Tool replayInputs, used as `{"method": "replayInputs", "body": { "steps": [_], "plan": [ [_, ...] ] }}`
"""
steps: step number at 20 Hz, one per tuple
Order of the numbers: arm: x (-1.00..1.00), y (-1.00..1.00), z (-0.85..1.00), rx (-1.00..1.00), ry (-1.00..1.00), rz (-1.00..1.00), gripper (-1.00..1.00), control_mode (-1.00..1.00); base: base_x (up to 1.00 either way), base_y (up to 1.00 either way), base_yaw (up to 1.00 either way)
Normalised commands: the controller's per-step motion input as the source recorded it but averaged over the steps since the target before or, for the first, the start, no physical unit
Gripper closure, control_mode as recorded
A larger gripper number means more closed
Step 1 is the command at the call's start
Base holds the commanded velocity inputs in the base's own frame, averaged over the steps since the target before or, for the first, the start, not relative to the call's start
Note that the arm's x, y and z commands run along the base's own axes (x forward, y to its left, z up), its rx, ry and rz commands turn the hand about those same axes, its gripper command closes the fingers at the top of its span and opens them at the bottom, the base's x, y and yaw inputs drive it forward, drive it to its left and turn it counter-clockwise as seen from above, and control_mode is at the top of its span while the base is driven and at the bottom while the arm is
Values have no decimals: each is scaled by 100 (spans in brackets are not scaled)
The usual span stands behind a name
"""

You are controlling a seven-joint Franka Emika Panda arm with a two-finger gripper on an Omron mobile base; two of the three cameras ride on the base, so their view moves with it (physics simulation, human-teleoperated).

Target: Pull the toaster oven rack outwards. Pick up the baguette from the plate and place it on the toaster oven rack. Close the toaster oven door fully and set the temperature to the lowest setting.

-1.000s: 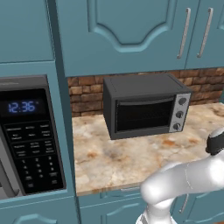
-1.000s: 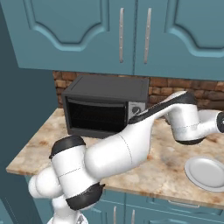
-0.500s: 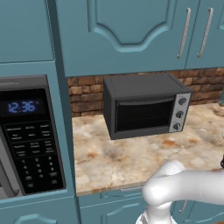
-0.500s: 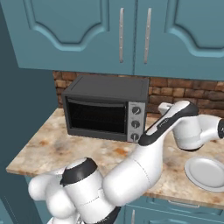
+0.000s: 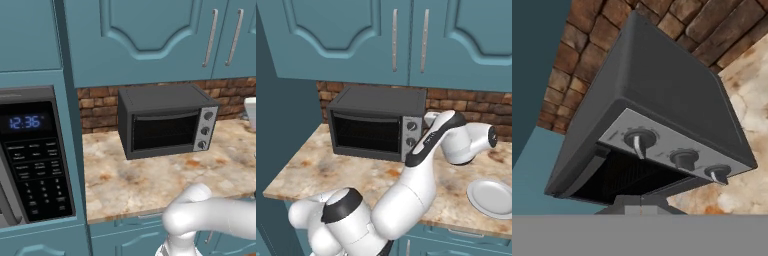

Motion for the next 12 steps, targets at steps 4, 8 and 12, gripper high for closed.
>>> {"method": "replayInputs", "body": {
  "steps": [4, 8, 12],
  "plan": [
    [6, 58, -14, 0, -9, -5, 100, -100, 0, 0, 0],
    [8, 23, -19, 1, -3, -2, 100, -100, 0, 0, 0],
    [9, 5, -14, 4, -1, 0, 100, -100, 0, 0, 0]
  ]
}}
